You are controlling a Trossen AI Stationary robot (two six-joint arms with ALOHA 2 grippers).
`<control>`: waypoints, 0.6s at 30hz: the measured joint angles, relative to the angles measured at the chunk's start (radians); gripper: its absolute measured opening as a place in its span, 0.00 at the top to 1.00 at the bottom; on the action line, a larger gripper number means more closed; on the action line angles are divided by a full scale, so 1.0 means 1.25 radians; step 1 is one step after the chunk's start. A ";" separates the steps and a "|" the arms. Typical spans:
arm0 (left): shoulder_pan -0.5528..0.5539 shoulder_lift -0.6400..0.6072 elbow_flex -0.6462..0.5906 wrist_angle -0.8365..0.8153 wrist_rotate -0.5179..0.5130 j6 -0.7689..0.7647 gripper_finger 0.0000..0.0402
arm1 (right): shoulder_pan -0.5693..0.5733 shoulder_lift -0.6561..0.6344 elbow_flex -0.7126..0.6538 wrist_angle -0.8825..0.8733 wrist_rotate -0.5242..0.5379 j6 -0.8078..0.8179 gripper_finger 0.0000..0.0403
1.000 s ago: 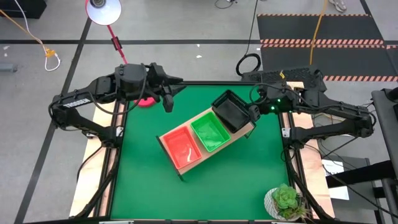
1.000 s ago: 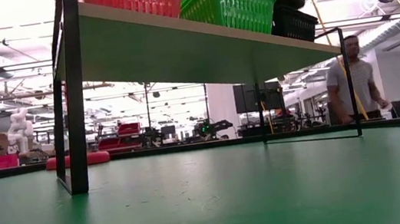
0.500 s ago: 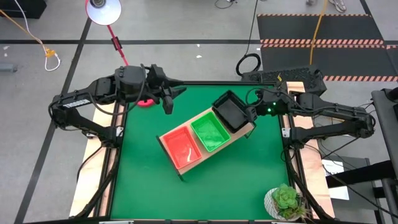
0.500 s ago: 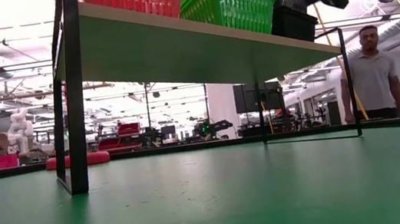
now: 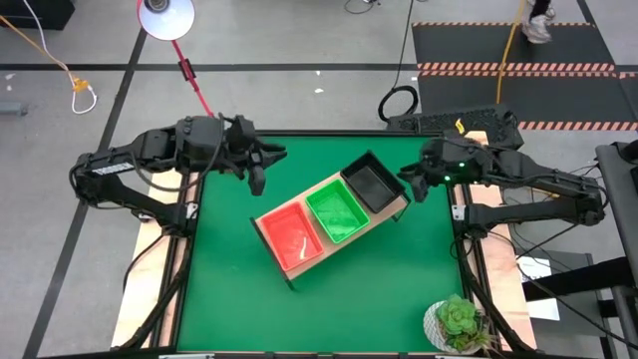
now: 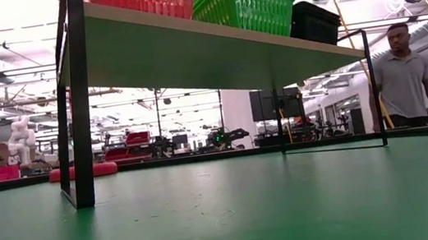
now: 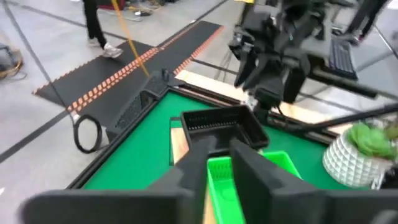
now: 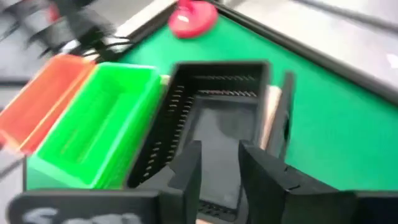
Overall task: Stack baskets on shelf by color
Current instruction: Return to Home Position
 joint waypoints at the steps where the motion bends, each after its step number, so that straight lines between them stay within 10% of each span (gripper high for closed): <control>1: -0.007 -0.014 -0.020 0.009 0.000 0.011 0.87 | 0.001 -0.013 0.000 0.008 -0.010 -0.043 0.77; 7: -0.037 -0.126 -0.205 0.124 0.016 0.047 0.97 | 0.001 -0.071 0.000 0.056 -0.073 -0.252 0.98; 18: -0.032 -0.360 -0.580 0.383 0.014 0.061 0.99 | 0.003 -0.147 -0.169 0.313 -0.219 -0.360 1.00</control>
